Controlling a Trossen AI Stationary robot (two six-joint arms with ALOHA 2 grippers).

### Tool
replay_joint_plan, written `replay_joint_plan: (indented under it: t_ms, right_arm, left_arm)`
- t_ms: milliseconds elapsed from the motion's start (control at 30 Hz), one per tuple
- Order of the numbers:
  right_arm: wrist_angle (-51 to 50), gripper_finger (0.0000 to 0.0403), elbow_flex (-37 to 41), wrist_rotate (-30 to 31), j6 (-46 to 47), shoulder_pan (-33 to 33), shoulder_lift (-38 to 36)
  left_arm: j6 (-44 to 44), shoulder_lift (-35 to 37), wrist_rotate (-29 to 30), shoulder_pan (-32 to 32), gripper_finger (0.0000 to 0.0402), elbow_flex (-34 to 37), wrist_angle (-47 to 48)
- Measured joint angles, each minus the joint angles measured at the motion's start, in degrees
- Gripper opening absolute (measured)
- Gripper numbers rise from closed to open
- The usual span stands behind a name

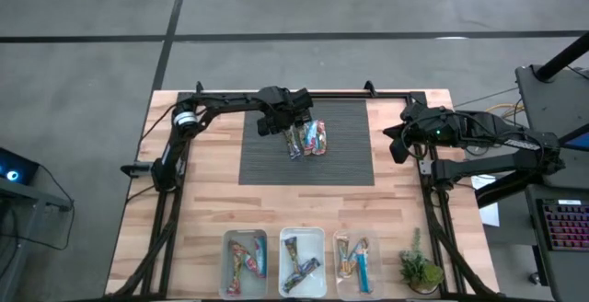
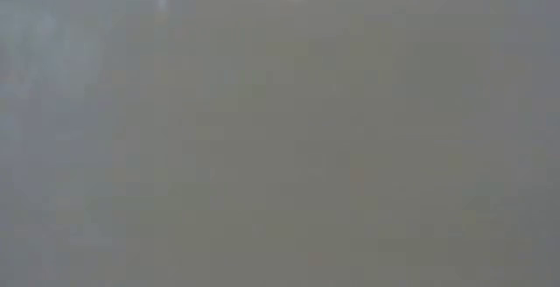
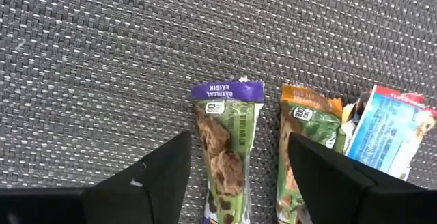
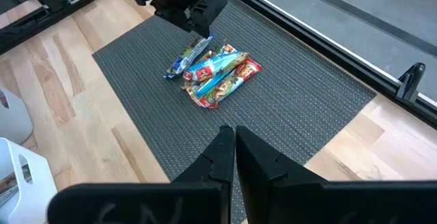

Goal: Pick and place Granola Bars by type
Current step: Put the blue granola bar into the white bin

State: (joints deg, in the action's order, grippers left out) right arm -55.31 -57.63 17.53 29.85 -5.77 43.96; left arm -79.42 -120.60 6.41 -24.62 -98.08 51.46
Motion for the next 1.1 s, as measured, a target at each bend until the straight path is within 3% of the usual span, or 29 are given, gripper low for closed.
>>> replay_joint_plan:
  t_ms: [1100]
  right_arm:
    - [-0.04, 0.0009, 0.00, 0.00, 0.03, 0.01, 0.00]
  left_arm:
    - [-0.79, 0.00, -1.90, -0.77, 0.0227, 3.17, -2.05]
